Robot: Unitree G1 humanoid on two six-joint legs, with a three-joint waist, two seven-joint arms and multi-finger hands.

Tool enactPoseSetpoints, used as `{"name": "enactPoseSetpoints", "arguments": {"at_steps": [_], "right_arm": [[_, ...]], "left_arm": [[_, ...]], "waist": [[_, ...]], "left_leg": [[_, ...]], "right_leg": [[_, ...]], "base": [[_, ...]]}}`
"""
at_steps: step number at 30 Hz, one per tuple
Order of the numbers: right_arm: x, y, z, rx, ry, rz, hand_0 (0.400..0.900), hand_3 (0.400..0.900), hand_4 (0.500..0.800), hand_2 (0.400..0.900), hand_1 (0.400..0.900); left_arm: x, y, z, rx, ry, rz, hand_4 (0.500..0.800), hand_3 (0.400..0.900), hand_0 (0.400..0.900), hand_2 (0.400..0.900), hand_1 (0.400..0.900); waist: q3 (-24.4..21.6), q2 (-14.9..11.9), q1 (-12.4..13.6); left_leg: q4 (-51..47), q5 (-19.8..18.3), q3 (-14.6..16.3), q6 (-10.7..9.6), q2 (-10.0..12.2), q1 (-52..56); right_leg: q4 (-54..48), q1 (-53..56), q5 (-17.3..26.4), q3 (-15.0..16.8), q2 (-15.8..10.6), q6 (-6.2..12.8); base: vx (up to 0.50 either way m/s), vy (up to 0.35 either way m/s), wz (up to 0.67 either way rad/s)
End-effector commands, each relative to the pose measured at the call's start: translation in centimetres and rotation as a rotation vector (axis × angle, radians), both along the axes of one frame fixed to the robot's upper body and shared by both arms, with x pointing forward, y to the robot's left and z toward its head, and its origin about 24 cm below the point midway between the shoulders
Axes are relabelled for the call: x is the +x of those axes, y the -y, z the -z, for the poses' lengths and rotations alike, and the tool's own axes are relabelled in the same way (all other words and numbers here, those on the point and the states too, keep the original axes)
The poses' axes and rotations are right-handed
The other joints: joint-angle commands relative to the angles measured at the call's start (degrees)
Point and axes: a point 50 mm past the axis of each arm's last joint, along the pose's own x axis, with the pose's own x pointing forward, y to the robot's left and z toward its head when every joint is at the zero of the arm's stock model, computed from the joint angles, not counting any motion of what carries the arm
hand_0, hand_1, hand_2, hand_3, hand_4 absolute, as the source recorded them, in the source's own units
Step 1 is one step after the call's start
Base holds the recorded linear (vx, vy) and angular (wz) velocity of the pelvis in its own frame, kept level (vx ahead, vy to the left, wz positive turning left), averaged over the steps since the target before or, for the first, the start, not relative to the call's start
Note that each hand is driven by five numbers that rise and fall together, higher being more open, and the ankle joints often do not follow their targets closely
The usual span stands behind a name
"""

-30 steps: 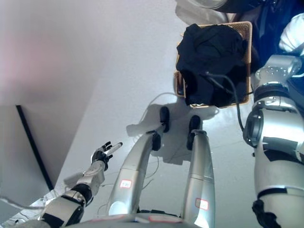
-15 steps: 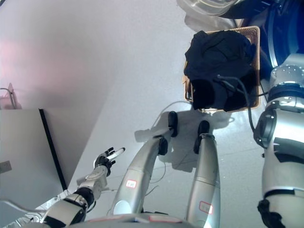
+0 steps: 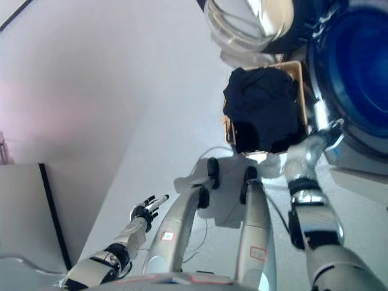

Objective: Put the clothes in the basket into the washing machine.

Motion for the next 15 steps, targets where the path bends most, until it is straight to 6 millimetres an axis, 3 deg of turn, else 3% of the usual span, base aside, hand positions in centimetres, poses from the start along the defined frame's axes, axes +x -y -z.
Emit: {"name": "enactPoseSetpoints", "arguments": {"at_steps": [1,2,5,7,11,15], "right_arm": [[-1.4,0.3,1.5,-0.27,-0.142,-0.155,0.9,0.9,0.8,0.9,0.9],[-2.6,0.3,3.4,-0.271,-0.23,-0.168,0.9,0.9,0.8,0.9,0.9],[-6.4,0.0,8.3,-0.483,-0.574,-0.358,0.9,0.9,0.8,0.9,0.9],[-9.8,0.1,11.4,-0.534,-0.786,-0.448,0.9,0.9,0.8,0.9,0.9],[-16.4,-0.3,15.5,-0.482,-1.073,-0.576,0.9,0.9,0.8,0.9,0.9],[-21.2,-0.8,17.6,-0.333,-1.222,-0.595,0.9,0.9,0.8,0.9,0.9]], "left_arm": [[-4.1,-3.4,1.4,0.105,-0.148,0.0,0.8,0.9,0.9,0.9,0.9],[-4.3,-3.5,1.5,0.109,-0.156,0.005,0.8,0.9,0.9,0.9,0.9],[-4.9,-4.1,1.6,0.135,-0.177,0.043,0.8,0.9,0.9,0.9,0.9],[-5.4,-4.7,1.6,0.161,-0.193,0.071,0.8,0.9,0.9,0.9,0.9],[-6.9,-5.4,2.0,0.205,-0.259,0.133,0.8,0.9,0.9,0.9,0.9],[-8.6,-5.6,2.5,0.205,-0.319,0.152,0.8,0.9,0.9,0.9,0.9]], "waist": [[-2.1,-1.1,-1.7],[-2.6,-1.4,-1.8],[-4.7,-2.6,-1.7],[-6.5,-3.5,-1.5],[-11.0,-5.1,-1.3],[-14.9,-6.0,-1.0]], "left_leg": [[-4.0,-5.9,-1.3,-1.8,0.2,8.4],[-5.6,-5.8,-1.5,-1.8,0.2,11.3],[-10.9,-5.0,-2.1,-2.1,0.3,19.3],[-14.7,-4.3,-3.0,-2.3,0.3,24.2],[-21.8,-2.6,-2.9,-2.6,1.0,32.1],[-27.7,-1.7,-2.0,-2.8,1.3,38.3]], "right_leg": [[-11.1,10.0,2.4,1.6,3.6,3.95],[-13.1,13.0,2.9,1.3,3.8,4.3],[-20.2,21.7,4.9,0.3,4.3,5.4],[-24.7,26.8,6.1,-0.3,4.6,6.16],[-33.6,35.2,8.7,-1.1,5.2,7.15],[-41.4,41.4,11.5,-0.9,5.5,7.93]], "base": [[0.03,0.079,-0.09],[0.04,0.078,-0.08],[0.02,0.084,0.0],[0.0,0.086,0.04],[0.01,0.087,0.05],[0.02,0.084,-0.07]]}}
